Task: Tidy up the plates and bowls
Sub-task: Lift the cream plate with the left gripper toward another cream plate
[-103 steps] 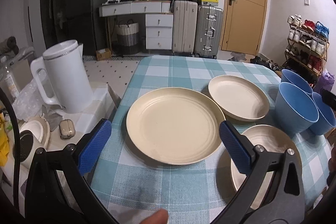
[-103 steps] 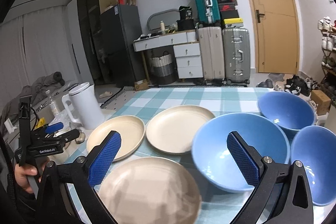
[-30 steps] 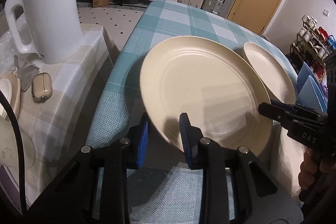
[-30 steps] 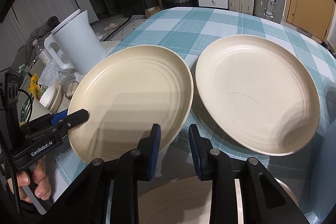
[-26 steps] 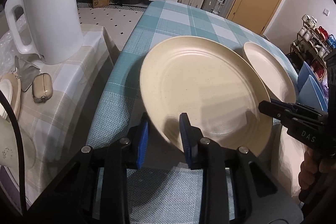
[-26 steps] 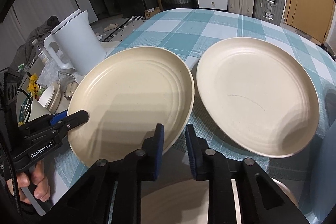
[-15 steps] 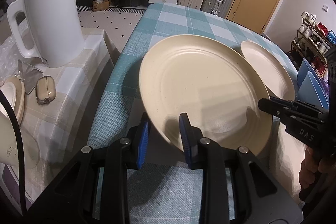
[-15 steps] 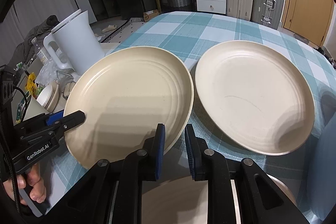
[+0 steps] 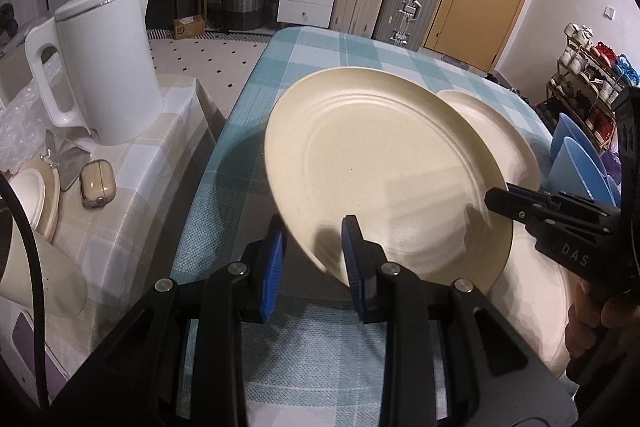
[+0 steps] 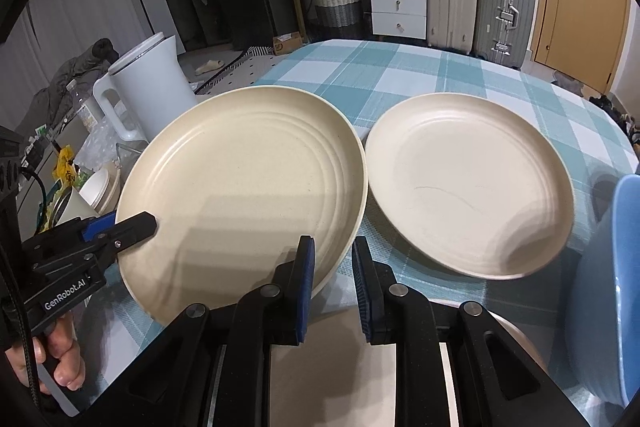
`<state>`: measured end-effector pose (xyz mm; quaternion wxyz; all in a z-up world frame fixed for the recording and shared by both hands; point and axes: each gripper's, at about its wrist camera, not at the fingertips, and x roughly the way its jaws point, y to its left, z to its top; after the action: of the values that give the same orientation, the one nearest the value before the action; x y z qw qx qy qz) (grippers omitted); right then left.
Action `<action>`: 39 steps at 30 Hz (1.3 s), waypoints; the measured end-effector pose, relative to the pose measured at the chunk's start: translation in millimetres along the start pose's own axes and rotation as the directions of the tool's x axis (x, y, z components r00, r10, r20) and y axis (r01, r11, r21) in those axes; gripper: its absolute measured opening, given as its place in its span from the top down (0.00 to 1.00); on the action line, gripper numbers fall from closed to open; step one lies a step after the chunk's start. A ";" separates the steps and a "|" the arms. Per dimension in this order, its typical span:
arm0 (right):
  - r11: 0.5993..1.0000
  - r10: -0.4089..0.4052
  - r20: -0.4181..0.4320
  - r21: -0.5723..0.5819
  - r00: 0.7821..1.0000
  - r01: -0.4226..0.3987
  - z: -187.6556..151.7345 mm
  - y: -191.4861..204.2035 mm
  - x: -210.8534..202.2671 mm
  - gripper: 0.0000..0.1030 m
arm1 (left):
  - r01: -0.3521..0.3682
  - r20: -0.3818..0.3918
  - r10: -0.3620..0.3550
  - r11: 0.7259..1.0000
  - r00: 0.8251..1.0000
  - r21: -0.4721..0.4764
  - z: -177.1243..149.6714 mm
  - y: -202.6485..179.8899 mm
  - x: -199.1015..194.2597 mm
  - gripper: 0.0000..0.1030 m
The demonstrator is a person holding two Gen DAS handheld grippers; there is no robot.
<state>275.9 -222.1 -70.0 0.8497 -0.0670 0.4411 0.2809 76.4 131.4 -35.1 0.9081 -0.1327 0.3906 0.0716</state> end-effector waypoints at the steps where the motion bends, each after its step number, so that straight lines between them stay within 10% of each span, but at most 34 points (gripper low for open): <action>1: 1.000 -0.001 0.002 0.002 1.000 0.001 -0.4 -0.6 -2.3 0.81 | 0.002 0.004 -0.002 1.000 1.000 0.005 0.4 -3.0 -3.6 0.76; 39: 0.989 -0.064 0.106 0.140 0.992 0.049 -65.3 -42.4 -113.8 0.81 | 0.105 0.021 -0.110 0.980 0.994 0.167 -36.4 -107.5 -75.0 0.75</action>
<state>200.6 -328.6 -25.4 0.8831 -0.0055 0.4096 0.2288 25.0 16.0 15.4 0.9243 -0.0765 0.3739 -0.0081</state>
